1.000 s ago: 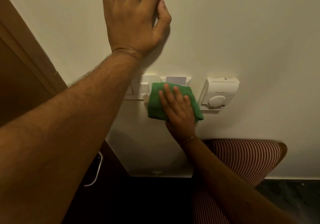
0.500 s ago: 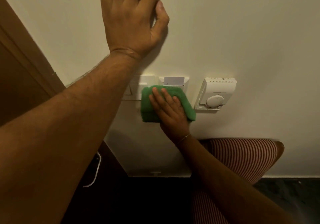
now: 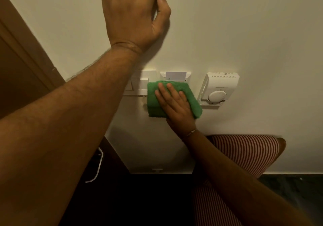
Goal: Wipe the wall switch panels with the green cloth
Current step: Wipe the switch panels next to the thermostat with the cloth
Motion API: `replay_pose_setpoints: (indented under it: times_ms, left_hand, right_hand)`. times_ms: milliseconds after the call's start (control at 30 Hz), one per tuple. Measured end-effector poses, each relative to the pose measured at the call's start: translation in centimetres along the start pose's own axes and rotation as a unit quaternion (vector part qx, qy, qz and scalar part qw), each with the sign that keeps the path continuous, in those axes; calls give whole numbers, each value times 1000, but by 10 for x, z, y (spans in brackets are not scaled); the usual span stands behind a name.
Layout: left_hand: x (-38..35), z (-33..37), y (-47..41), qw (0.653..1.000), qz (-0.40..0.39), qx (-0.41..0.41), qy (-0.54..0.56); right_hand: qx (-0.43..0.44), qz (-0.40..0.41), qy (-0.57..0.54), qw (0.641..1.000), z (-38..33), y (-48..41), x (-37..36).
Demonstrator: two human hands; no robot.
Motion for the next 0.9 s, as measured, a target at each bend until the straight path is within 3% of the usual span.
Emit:
replay_pose_setpoints:
  times_ms: [233,367,500,767,900]
  left_hand:
    - [5,3,0,1000,-7,-13,11]
    - [5,3,-1,1000,-17,-10,-13]
    - [1,2,-1,1000,-9,-10,-22]
    - [-1,0,-5,998,-14,-17,-55]
    - [-2,-1,-4,998,-21,-11,-53]
  right_hand:
    - [-124,23,-81,989,5,9,-3]
    - [-141,4,10,990,2,2,-14]
    - [-126,-38,11,991,0,5,-12]
    - [-200,3,-13,980,-4,-1,-9]
    - [-182,38,5,983,-7,-6,-13]
Point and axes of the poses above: each hand's wrist, its own y-axis away from the middle knuckle, its own x-axis out of the back of the hand, z = x × y, the point moved 2 cm from there along -y, towards the middle knuckle, and after that the axes turned 13 degrees about -z, right-handed, at the moved point
